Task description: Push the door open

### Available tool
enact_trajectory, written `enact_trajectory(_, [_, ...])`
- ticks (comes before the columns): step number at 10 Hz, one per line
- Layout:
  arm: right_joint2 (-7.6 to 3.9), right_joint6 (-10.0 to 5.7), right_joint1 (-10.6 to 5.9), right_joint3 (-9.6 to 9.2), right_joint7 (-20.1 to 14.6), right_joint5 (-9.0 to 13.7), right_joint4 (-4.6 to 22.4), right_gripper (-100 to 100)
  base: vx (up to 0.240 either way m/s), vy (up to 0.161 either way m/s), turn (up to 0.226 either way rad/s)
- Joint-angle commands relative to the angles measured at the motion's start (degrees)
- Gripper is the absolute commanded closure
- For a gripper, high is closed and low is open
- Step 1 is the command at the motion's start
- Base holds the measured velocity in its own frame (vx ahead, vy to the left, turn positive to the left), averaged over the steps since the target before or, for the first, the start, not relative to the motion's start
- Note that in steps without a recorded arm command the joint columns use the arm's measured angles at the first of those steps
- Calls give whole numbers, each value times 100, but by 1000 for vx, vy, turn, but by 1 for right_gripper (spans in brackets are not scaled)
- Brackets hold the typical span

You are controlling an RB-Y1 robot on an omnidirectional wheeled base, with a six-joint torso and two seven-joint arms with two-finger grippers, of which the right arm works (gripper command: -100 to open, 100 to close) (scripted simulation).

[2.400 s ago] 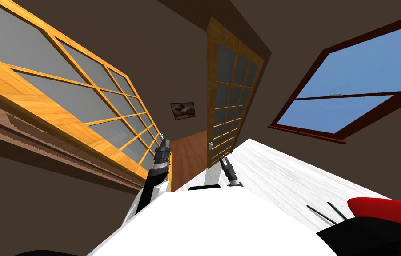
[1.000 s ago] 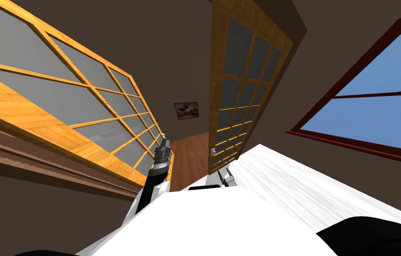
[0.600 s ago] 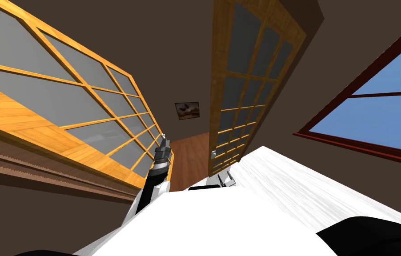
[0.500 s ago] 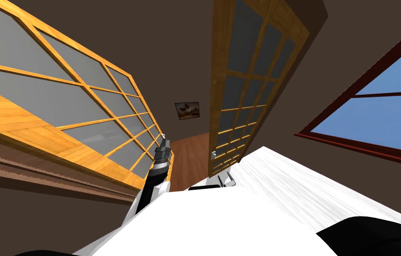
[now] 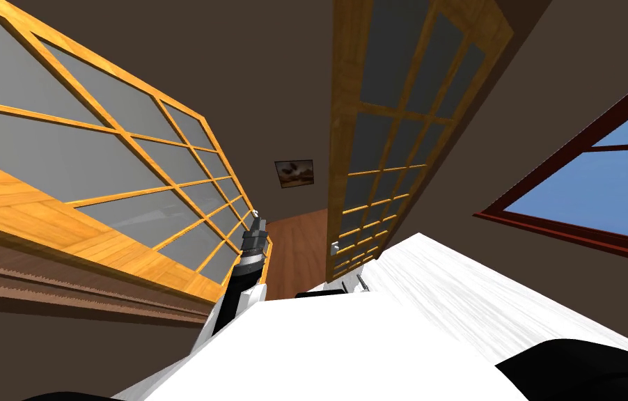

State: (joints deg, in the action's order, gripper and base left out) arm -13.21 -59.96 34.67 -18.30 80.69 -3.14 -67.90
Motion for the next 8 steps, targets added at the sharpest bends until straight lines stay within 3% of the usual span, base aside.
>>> enact_trajectory(1, [-17, -31, 2, -28, 187, -7, 96, -100, 108, -57, 45])
enact_trajectory(3, [-39, -86, 17, -62, 390, -17, 222, -100, 101, -51, 38])
enact_trajectory(4, [-36, -70, 15, -49, 310, -12, 182, -100, 43, -21, 9])
enact_trajectory(8, [-4, 116, -159, 46, 255, -8, 187, -100, 156, 56, 14])
